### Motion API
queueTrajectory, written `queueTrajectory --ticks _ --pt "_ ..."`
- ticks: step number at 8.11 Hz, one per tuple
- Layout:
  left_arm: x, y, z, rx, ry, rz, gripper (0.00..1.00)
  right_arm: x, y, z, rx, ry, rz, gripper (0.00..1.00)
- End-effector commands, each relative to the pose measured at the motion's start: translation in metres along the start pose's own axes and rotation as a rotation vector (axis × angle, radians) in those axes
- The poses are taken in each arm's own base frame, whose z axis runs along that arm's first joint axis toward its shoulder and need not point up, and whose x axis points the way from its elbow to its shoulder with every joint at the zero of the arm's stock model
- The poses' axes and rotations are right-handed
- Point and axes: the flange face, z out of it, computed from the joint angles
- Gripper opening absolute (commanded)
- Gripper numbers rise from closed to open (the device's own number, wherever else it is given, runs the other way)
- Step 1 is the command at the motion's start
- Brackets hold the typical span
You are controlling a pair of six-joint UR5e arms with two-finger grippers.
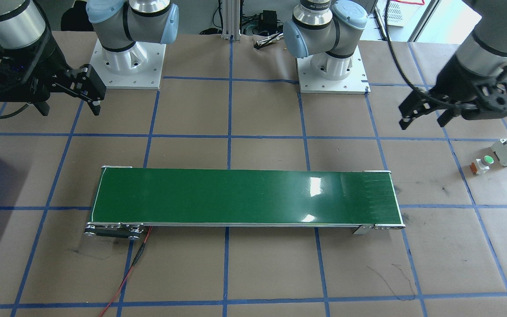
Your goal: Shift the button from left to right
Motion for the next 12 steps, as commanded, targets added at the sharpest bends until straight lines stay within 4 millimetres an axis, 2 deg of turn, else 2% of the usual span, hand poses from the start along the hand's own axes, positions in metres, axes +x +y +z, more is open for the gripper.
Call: queueTrajectory --ticks 1,3,4,5,6,9,12 --pt "-0.158 0.003 0.025 -0.039 0.024 -0.013 1.00 0.000 0.000 0.000 0.000 0.000 -0.001 1.00" --pt "-0.235 -0.021 0.072 0.016 -0.020 0.074 1.00 0.000 0.000 0.000 0.000 0.000 -0.002 1.00" --pt "-0.284 -0.019 0.096 0.005 -0.069 0.085 1.00 0.000 -0.001 0.001 -0.001 0.000 -0.004 1.00" --pt "-0.318 -0.013 0.123 -0.063 -0.100 0.054 1.00 0.000 -0.001 0.001 -0.003 0.000 -0.004 1.00" --pt "-0.328 -0.016 0.147 -0.078 -0.096 0.047 1.00 0.000 -0.001 0.002 -0.003 0.000 -0.004 1.00" --pt "-0.343 -0.028 0.191 -0.077 -0.109 0.057 1.00 0.001 -0.001 0.002 -0.003 0.000 -0.002 1.00" --pt "-0.347 -0.030 0.224 -0.117 -0.069 0.065 1.00 0.000 -0.001 0.002 -0.003 0.000 -0.004 1.00"
